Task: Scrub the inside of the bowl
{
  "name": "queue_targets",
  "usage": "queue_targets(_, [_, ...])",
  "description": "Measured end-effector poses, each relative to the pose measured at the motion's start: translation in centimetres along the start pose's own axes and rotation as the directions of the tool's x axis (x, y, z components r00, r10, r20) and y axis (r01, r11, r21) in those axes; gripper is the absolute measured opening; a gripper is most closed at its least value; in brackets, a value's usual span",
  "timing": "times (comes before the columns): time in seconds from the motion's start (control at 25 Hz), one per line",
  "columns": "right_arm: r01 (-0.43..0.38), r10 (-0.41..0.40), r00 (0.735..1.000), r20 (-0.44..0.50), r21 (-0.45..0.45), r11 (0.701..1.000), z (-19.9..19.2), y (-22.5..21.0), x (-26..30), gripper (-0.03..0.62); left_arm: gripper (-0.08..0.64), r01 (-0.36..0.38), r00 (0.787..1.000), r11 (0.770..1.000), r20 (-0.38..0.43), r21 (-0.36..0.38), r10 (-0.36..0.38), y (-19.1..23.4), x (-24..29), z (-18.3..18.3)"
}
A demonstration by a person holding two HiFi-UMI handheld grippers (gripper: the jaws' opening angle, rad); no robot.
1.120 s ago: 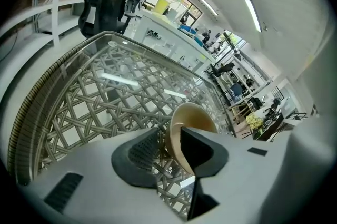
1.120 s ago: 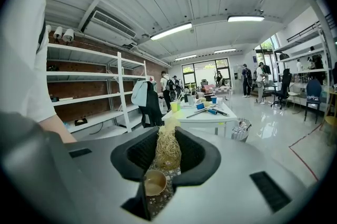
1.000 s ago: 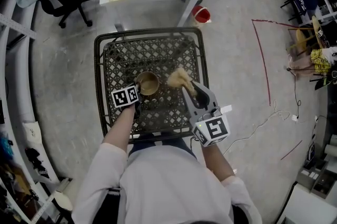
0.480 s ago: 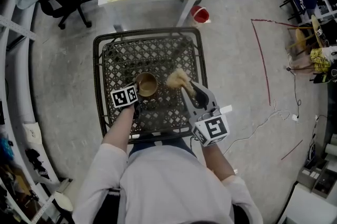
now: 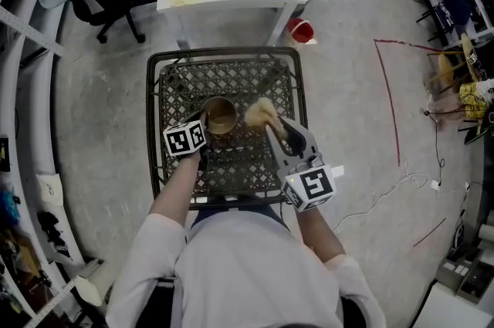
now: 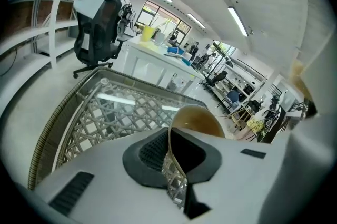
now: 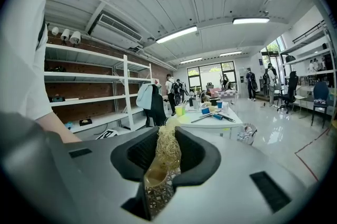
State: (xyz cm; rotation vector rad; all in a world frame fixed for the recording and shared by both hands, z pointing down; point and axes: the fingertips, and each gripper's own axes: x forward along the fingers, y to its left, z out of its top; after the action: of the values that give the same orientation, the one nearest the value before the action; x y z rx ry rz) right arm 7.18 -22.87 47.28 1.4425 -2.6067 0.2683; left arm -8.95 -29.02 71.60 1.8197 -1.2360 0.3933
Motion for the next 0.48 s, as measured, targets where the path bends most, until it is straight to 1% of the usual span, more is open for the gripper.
queue_targets(0.2, [-0.031, 0.031, 0.999, 0.034, -0.010, 0.999, 1.0, 0.9, 0.3, 0.100, 0.043, 0.024, 0.996, 0.998, 0.084, 0.058, -0.029, -2.3, -3.0, 3.4])
queue_targets(0.36, [-0.051, 0.052, 0.997, 0.063, -0.015, 0.999, 2.0, 1.6, 0.6, 0.100, 0.043, 0.020, 0.985, 0.993, 0.168, 0.115, -0.039, -3.8, -5.8, 6.3])
queue_targets(0.48, [-0.062, 0.063, 0.995, 0.083, -0.023, 0.998, 2.6, 2.1, 0.6, 0.100, 0.043, 0.018, 0.975, 0.991, 0.218, 0.136, -0.048, -4.7, -7.8, 7.8])
